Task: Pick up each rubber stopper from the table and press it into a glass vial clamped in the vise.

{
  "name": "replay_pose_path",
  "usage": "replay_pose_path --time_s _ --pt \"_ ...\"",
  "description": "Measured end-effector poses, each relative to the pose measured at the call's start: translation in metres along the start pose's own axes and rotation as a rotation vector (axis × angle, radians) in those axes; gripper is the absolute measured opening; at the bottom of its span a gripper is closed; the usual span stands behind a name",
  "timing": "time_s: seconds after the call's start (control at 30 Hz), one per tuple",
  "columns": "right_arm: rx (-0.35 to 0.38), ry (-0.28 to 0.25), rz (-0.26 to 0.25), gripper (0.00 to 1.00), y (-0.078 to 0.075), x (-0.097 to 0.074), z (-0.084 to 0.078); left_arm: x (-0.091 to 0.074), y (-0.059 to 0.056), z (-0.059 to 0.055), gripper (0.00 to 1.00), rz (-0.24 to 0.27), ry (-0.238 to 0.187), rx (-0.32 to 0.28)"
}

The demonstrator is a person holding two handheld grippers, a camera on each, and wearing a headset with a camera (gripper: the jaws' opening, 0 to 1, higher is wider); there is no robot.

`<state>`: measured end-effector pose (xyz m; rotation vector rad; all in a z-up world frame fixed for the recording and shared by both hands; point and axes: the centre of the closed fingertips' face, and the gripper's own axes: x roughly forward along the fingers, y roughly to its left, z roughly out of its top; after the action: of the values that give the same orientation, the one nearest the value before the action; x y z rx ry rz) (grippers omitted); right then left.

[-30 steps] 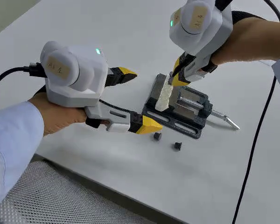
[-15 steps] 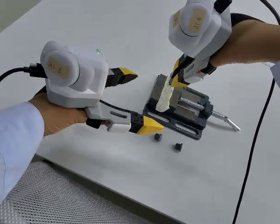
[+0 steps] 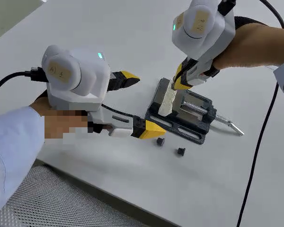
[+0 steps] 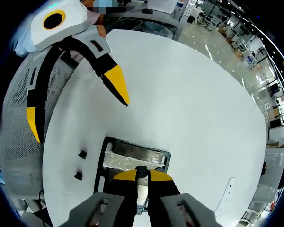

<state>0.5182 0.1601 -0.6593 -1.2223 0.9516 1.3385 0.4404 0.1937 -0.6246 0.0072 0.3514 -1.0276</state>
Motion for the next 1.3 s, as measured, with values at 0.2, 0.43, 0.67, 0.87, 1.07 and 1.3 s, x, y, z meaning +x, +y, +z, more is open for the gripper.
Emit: replay_pose_path --time_s 0.2,0.43,0.67,0.87,1.07,1.3 --pt "-0.007 0.004 -0.006 0.04 0.001 0.001 -0.001 0.0 0.0 0.0 0.76 -0.002 0.001 0.001" --pt "-0.01 0.002 -0.021 0.05 0.002 -0.003 -0.002 0.001 -0.001 0.0 0.76 -0.003 0.001 -0.001" --pt "-0.006 -0.021 -0.049 0.06 0.006 -0.008 -0.002 0.001 -0.001 0.0 0.76 -0.004 0.0 0.0" --pt "-0.038 -0.073 -0.114 0.09 0.013 -0.009 0.003 0.0 0.0 0.001 0.76 -0.001 -0.005 0.001" --pt "-0.09 -0.075 -0.172 0.11 0.009 -0.007 0.004 0.0 -0.001 0.001 0.76 -0.003 -0.006 0.003" --pt "-0.106 -0.079 -0.192 0.11 0.01 -0.005 0.004 0.001 -0.001 0.001 0.75 -0.003 -0.006 -0.001"
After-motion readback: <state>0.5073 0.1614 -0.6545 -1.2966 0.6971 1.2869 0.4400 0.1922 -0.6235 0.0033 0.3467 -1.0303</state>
